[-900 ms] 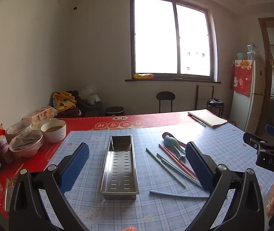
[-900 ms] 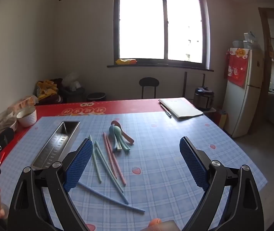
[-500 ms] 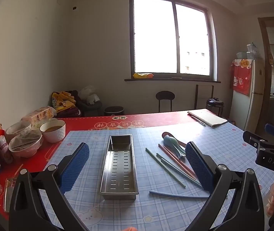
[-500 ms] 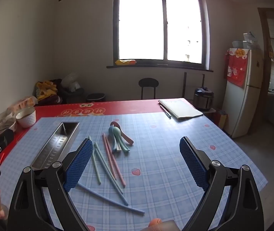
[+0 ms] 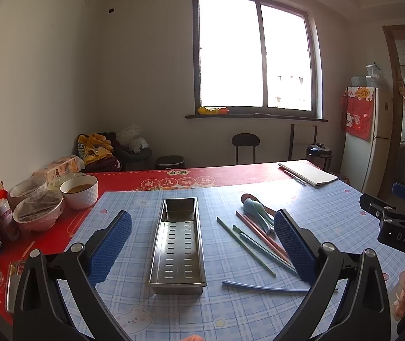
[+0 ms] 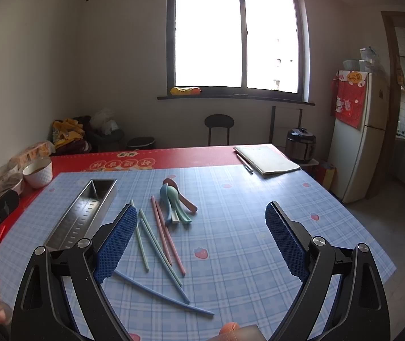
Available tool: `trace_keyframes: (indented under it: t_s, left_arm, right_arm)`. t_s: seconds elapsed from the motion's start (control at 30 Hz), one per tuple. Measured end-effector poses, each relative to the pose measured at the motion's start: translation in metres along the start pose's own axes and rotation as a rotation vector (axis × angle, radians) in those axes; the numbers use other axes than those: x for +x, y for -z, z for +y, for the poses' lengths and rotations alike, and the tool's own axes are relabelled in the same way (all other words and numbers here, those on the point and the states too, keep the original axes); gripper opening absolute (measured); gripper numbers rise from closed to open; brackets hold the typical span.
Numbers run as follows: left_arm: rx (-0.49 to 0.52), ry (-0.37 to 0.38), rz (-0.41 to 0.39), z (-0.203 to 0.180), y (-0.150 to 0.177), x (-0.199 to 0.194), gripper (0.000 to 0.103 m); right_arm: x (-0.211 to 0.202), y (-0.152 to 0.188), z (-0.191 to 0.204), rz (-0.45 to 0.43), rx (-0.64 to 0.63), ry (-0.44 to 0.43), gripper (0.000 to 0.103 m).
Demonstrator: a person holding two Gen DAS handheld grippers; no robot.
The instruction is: Organize utensils
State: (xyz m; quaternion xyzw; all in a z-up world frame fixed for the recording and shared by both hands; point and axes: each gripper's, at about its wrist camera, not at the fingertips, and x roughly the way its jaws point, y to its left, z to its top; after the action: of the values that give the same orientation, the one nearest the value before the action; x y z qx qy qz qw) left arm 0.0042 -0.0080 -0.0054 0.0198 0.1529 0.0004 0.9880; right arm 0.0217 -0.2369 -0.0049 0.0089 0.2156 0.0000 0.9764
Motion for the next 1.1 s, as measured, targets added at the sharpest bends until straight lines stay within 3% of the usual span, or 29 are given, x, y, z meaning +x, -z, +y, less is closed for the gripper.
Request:
trace_keyframes:
  t_s: [1.1]
  left_arm:
    - [-0.015,-0.005,0.008,0.0141,-0.0004,0.0002,0.098]
  right_arm:
    - [0.004,0.0029,-0.002,0.013,0.014,0.012,0.089]
